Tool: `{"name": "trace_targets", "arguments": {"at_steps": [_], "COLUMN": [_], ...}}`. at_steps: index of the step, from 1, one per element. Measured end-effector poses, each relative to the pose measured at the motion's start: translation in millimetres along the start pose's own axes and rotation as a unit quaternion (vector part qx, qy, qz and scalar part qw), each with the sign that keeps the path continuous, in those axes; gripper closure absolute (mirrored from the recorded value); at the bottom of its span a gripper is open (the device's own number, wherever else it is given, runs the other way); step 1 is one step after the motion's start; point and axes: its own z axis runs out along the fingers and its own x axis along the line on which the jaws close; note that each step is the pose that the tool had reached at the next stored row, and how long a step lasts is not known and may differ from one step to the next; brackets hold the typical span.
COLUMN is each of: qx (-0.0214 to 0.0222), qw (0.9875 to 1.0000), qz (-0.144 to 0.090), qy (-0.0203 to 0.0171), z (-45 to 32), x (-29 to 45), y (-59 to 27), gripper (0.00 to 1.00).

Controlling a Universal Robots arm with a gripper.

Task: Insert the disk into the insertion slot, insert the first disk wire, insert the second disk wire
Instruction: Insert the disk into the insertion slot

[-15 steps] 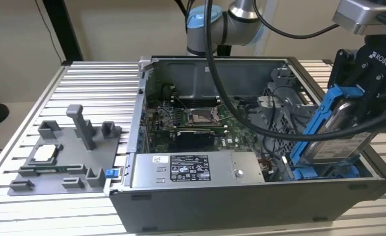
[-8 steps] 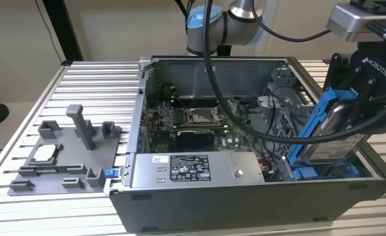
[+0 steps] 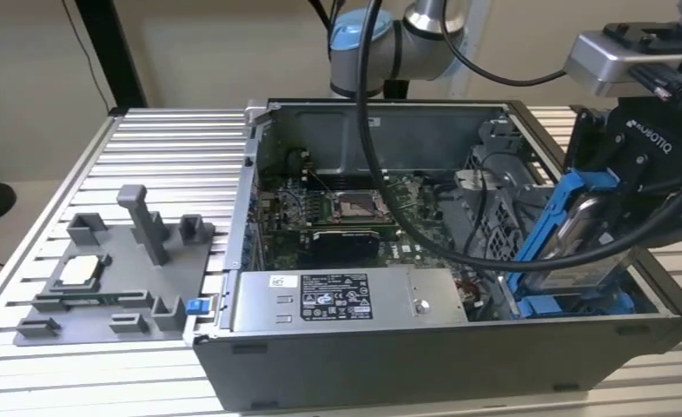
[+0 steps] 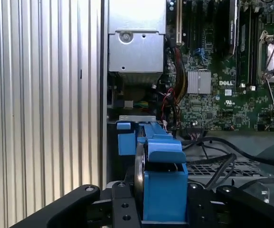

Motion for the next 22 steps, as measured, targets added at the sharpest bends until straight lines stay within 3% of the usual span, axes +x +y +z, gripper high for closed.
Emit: {"name": "trace_targets", "arguments": {"at_steps": [6, 7, 10, 14, 20, 22], "qx": [-0.0002, -0.0002, -0.0002, -0.0014, -0.0011, 0.0015], "qw": [1.0, 1.0, 1.0, 1.0, 1.0, 1.0], "qz": [0.0, 0.0, 0.0, 0.0, 0.0, -0.001], "qy": [0.0, 0.0003, 0.0, -0.0001, -0.0001, -0.0002], "z": [5.0, 4.9, 4.9, -5.6, -6.5, -6.5], "x": [0.0, 0.0, 0.1, 0.0, -5.8, -7.7], "y": [-0.2, -0.2, -0.2, 0.2, 0.0, -0.7], "gripper": [1.0, 0.0, 0.0, 0.0, 0.0, 0.0]}}
